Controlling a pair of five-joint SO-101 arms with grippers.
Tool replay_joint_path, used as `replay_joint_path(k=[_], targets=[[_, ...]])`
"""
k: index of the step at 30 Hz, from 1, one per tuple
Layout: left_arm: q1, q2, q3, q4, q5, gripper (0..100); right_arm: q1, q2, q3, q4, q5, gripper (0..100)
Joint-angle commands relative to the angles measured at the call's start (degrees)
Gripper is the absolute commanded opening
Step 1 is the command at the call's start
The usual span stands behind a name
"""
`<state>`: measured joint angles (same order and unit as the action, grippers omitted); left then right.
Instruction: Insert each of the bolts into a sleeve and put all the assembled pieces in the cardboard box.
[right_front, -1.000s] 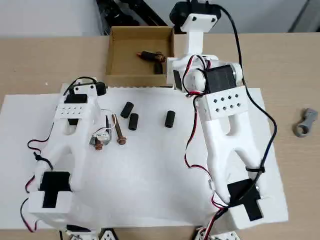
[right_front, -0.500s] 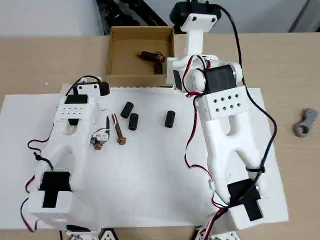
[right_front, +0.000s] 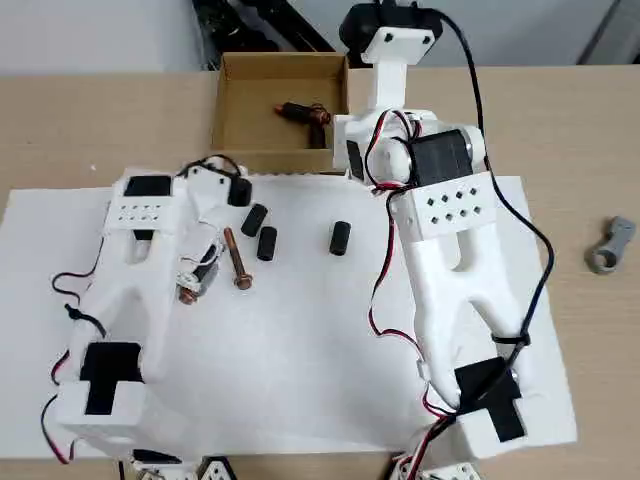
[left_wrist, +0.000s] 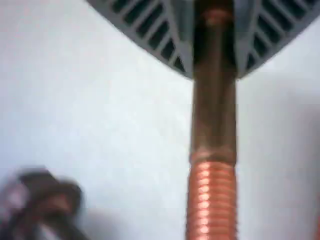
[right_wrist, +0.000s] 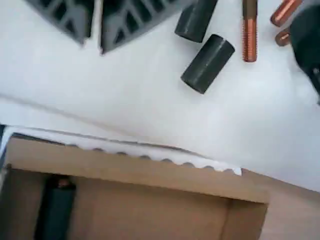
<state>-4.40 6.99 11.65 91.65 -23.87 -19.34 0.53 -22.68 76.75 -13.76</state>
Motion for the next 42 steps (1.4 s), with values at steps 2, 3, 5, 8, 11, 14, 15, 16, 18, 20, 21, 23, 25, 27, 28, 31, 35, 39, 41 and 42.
replay_joint_path(k=[2,3,5,8,11,14,15,16,18,20,21,23,25,27,28,31,35,39,41,42], targets=[[-0.35,-0.97,-10.24,7.47,-11.87,1,0.13,-3.38,-2.46,0.13,-0.35,0.8],[-0.35,-0.97,-11.91,8.7,-14.42,1,0.13,-3.38,-2.46,0.13,-0.26,0.8],[-0.35,-0.97,-13.93,8.79,-18.29,1,0.13,-3.38,-2.46,0.13,-0.26,0.8],[-0.35,-0.97,-14.99,8.79,-24.79,1,0.13,-3.38,-2.46,0.22,-0.18,0.8],[-0.44,-0.97,-14.9,8.79,-32.62,1,0.04,-3.74,-2.55,1.98,0.53,0.8],[-0.44,-0.97,-14.9,8.79,-40.0,1,0.31,-5.23,-2.55,2.86,1.41,0.8],[-0.44,-0.97,-14.9,8.79,-42.2,1,0.4,-5.85,-2.55,2.86,1.41,0.8],[-0.44,-0.88,-14.9,8.79,-44.22,1,0.4,-6.55,-2.55,2.86,1.49,0.8],[-0.35,-0.44,-14.55,8.79,-47.47,1,0.48,-7.6,-2.46,2.95,1.49,0.8],[0.18,-0.26,-13.14,8.79,-49.76,1,0.48,-8.48,-2.46,2.95,1.93,0.8],[0.44,-0.26,-12.18,8.7,-50.64,1,0.48,-8.75,-2.46,2.95,2.73,0.8],[0.7,-0.26,-10.77,8.7,-51.16,1,0.48,-9.19,-2.46,2.95,3.96,0.8],[0.62,-0.18,-9.36,7.91,-51.16,1,0.48,-9.27,-2.46,2.95,4.31,0.8],[0.62,-0.18,-7.25,6.42,-51.16,3,0.48,-9.1,-2.46,2.95,4.31,0.8],[0.62,-0.18,-6.29,5.63,-51.08,4,0.4,-9.01,-2.46,2.95,4.31,0.8],[0.62,-0.18,-4.35,3.69,-50.2,9,0.22,-8.92,-2.46,2.86,4.31,0.8],[0.62,-0.26,-4.18,3.43,-47.82,14,0.22,-8.92,-2.46,2.86,4.31,0.8],[0.62,-0.35,-5.67,3.25,-43.08,14,0.22,-8.92,-2.46,2.86,4.31,0.8],[0.26,-0.7,-6.64,3.52,-38.24,14,0.22,-9.01,-2.46,2.95,4.22,0.8],[0.26,-0.88,-6.9,3.6,-35.34,14,0.22,-9.1,-2.46,2.95,4.22,0.8]])
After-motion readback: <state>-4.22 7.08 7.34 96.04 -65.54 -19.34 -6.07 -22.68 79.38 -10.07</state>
